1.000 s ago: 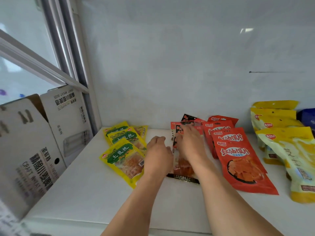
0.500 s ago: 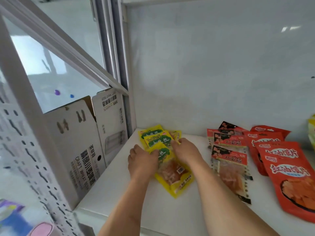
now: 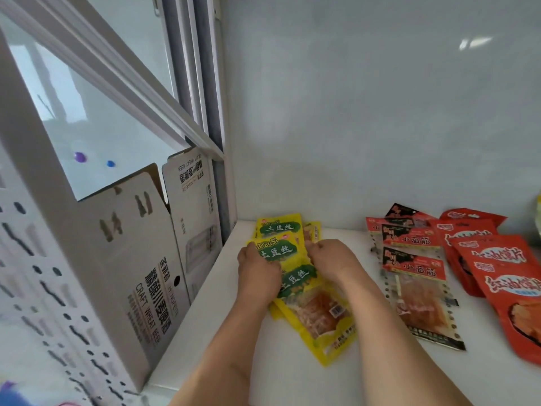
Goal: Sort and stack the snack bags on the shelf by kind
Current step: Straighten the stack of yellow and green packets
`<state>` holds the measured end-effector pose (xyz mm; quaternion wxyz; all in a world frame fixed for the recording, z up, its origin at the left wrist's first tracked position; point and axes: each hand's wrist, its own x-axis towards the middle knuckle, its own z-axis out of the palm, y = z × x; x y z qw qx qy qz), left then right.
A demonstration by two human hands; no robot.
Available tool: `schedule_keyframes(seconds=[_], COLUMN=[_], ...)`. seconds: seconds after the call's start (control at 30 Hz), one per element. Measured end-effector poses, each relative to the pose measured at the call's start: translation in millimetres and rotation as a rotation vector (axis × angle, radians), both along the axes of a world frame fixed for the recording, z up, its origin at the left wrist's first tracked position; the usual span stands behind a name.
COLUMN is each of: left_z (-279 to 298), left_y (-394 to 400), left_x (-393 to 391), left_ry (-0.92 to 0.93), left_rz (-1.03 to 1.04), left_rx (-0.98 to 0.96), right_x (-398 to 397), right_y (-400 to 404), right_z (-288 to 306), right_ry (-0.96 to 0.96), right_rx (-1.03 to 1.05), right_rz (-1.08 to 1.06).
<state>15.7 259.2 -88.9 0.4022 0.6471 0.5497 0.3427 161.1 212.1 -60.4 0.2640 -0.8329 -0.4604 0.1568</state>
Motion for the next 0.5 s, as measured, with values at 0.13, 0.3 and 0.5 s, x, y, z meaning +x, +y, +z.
schedule_keyframes(seconds=[0.13,0.3,0.5], left_z=[13,7,-4], left_y=[-7,-5,-6], left_x=[-1,4,6], left_ry=[0.098,0.429,0.568], left_rz=[-0.015,0.003,-0.051], left_rx=[0.037,0.145,0.280], right_x=[9,9,8], right_y=[9,19,15], right_z=[-4,-6,-2], right_ry=[0.059,0.071,-0.113], right_rx=[0.180,0.166,-0.068], right_rz=[-0.035,0.066,0.096])
